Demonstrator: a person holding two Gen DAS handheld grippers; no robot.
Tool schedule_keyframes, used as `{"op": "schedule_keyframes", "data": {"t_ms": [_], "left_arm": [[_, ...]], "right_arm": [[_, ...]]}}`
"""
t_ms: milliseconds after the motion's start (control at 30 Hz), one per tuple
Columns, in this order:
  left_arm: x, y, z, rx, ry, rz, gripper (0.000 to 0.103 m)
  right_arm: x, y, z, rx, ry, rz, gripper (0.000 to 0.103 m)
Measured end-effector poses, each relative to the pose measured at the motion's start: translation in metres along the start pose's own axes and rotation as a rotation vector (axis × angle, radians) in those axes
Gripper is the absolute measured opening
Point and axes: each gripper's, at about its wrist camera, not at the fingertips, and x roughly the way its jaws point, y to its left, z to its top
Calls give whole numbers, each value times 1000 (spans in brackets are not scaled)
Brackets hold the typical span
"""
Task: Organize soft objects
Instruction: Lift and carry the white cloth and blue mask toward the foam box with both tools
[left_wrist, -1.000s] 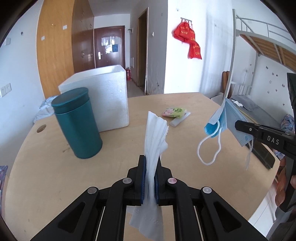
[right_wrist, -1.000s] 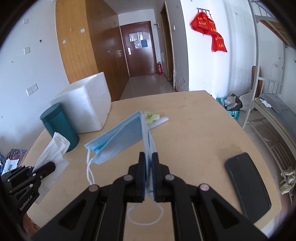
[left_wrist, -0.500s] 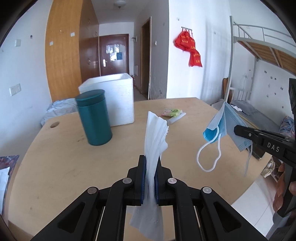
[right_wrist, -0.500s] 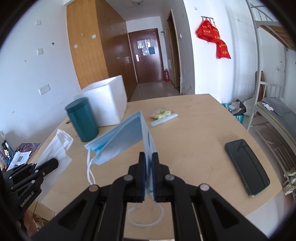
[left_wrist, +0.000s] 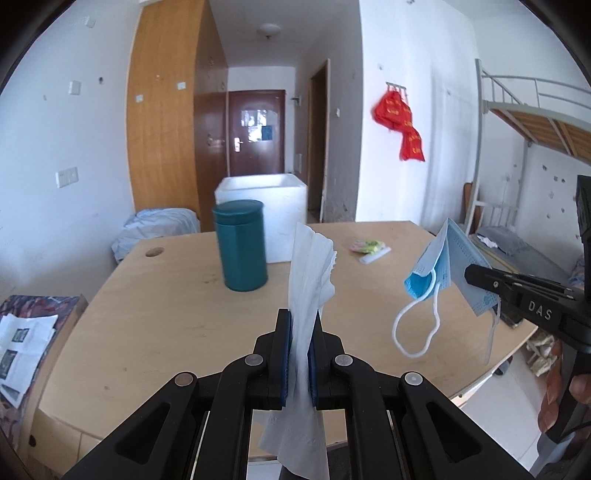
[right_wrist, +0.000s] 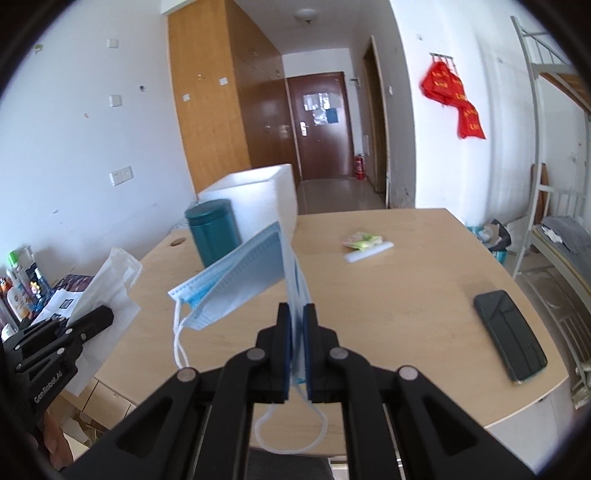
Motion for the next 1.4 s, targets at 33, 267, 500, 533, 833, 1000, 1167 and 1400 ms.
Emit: {"op": "schedule_keyframes", "data": {"t_ms": [33,267,500,533,833,1000,1167,1400], "left_arm": [[-1,3,0,-7,-3,7,9],[-2,17,3,-32,-13,45,9],[6,28,14,-50,-26,58,9],[9,29,16,-52,-27,57,9],[35,41,43,-61,-27,63,9],[52,45,59,-61,-19,63,9],[66,49,77,-58,-18,61,9],[92,58,99,-53,-3,65,9]], "right_arm": [[1,3,0,-7,-1,5,8],[17,20,6,-37,-3,44,8],[37,32,18,-56,1,63,8],[40,34,21,-60,3,64,8],[61,34,47,-69,5,58,8],[74,34,63,-70,9,58,8],[89,36,81,-76,16,56,8],[110,36,100,-76,24,60,8]]}}
